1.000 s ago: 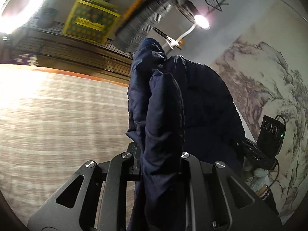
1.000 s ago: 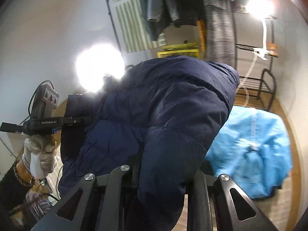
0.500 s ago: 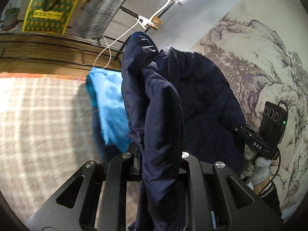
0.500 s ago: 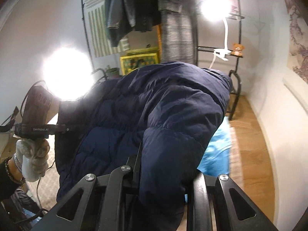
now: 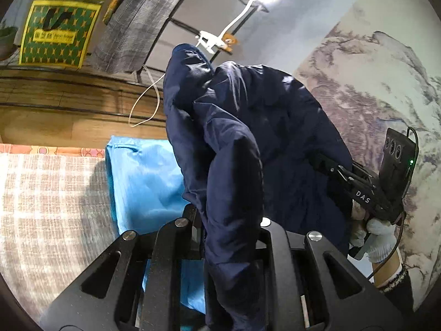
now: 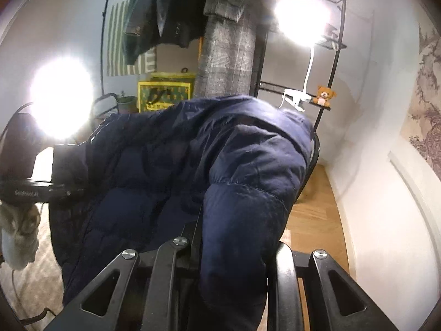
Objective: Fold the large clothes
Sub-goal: 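Carry the held navy jacket with both grippers toward the light blue clothes stack, then lower the navy jacket onto the clothes stack and open both grippers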
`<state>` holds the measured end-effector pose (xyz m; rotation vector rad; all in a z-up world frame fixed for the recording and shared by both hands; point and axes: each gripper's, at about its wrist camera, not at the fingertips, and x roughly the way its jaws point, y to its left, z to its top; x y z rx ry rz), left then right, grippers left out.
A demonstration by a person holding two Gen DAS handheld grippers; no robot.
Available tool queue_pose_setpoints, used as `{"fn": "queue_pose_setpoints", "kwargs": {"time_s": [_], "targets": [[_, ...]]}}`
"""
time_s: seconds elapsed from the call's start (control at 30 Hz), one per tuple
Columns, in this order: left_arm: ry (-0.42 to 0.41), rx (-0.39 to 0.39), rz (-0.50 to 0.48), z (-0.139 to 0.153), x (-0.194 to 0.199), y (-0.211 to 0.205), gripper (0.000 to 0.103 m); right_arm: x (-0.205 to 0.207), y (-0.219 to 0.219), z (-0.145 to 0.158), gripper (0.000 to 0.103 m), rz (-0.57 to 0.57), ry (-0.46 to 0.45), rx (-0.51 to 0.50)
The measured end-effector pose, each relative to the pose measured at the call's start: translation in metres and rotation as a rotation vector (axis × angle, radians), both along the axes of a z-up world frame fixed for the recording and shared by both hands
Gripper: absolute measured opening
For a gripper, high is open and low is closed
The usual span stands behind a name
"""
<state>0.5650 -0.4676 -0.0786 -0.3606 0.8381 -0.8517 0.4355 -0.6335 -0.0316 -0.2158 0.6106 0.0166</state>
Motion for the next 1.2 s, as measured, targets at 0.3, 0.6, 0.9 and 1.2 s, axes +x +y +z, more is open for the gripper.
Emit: {"fn": "queue_pose_setpoints", "kwargs": {"time_s": [0.3, 0.6, 0.9, 1.2], "targets": [[0.029, 0.045, 0.038, -0.04, 0.032, 0.003, 0.014, 0.047, -0.005, -0.042, 0.02, -0.003, 0.04, 0.01], [0.051, 0.065, 0.071, -0.057, 0.043, -0.003, 0.014, 0.046, -0.035, -0.057, 0.07, -0.171, 0.085, -0.089], [0.067, 0.077, 0.089, -0.068, 0.049, -0.005, 0.014, -0.05, -0.065, -0.067, 0.077, -0.225, 0.096, 0.187], [0.093, 0.04, 0.108, -0.084, 0.055, 0.001, 0.016, -0.129, -0.086, -0.132, 0.08, -0.31, 0.208, 0.551]]}}
